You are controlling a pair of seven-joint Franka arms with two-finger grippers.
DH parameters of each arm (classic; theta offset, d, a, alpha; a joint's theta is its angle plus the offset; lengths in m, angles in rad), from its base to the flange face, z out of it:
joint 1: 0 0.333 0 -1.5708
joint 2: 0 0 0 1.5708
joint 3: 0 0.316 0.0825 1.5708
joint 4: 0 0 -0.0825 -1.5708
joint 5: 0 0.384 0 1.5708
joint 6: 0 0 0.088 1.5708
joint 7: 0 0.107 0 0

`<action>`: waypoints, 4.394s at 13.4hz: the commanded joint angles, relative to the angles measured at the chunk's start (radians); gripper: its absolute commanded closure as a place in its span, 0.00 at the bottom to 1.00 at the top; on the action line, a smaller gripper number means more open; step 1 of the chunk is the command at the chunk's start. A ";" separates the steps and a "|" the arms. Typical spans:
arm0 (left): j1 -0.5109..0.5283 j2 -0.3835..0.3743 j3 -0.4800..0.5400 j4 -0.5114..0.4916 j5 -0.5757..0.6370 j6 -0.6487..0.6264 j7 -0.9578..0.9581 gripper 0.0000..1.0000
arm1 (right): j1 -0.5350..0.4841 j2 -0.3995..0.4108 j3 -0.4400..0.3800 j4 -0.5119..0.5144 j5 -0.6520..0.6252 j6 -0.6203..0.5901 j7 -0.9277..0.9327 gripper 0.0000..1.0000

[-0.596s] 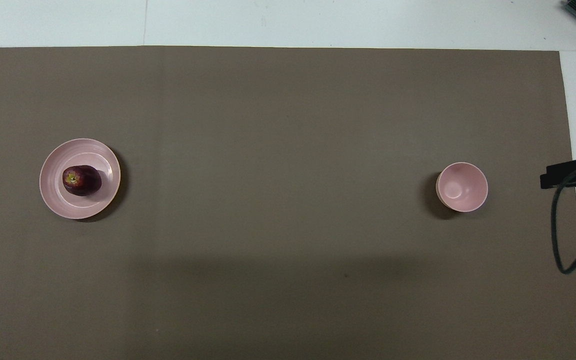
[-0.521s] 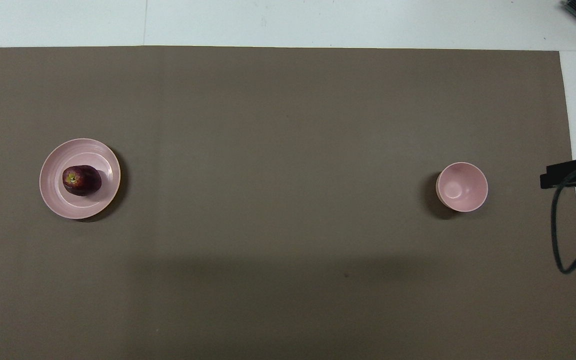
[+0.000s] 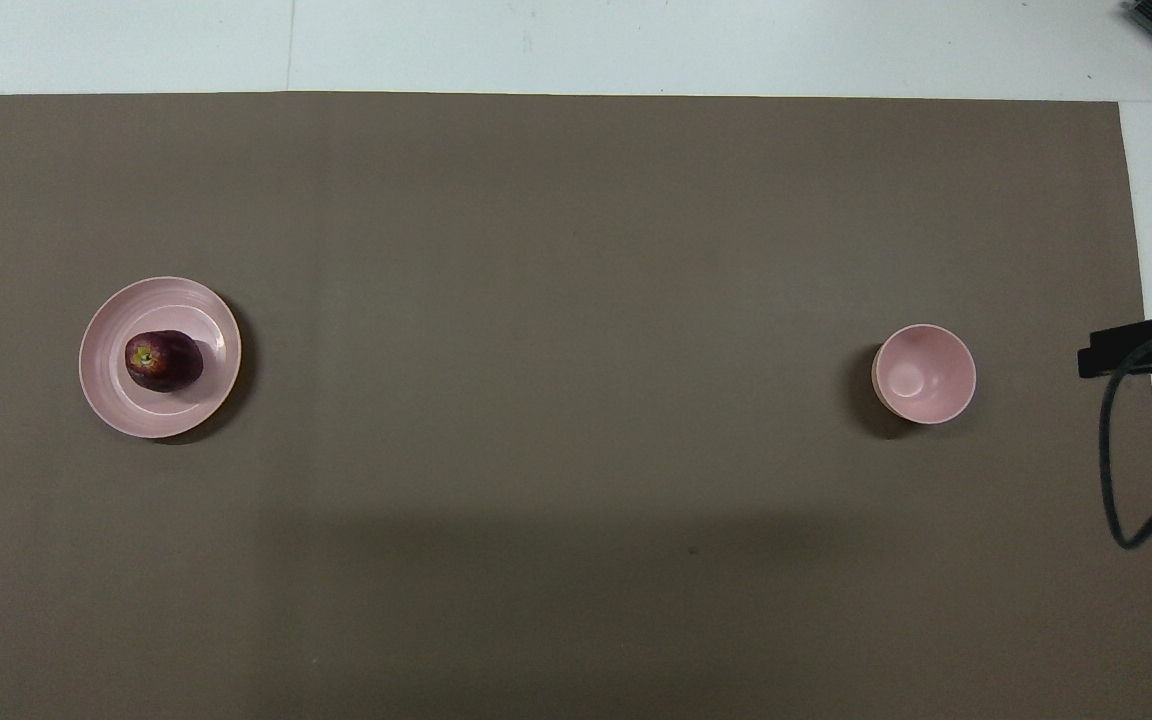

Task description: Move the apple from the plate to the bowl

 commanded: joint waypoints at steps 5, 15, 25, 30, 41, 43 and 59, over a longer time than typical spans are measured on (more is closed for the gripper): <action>0.004 -0.026 0.015 -0.037 0.001 0.028 0.001 0.00 | -0.003 -0.050 0.006 -0.064 0.003 -0.008 0.001 0.00; 0.009 -0.037 0.018 -0.191 -0.001 0.189 0.015 0.00 | 0.036 -0.034 0.017 -0.177 0.104 0.130 0.010 0.00; 0.058 -0.010 0.018 -0.613 -0.003 0.692 0.116 0.00 | 0.260 0.110 0.017 -0.300 0.473 0.357 0.466 0.00; 0.078 0.096 0.018 -0.696 -0.007 0.874 0.119 0.00 | 0.307 0.125 0.018 -0.382 0.727 0.523 0.648 0.00; 0.078 0.164 0.018 -0.771 -0.029 1.024 0.113 0.90 | 0.428 0.259 0.017 -0.369 1.017 0.708 0.931 0.00; 0.075 0.168 0.018 -0.759 -0.029 1.020 0.119 1.00 | 0.433 0.276 0.017 -0.371 1.086 0.725 0.941 0.00; 0.049 0.103 -0.115 -0.546 -0.648 0.651 0.185 1.00 | 0.591 0.398 0.027 -0.184 1.411 1.010 1.222 0.00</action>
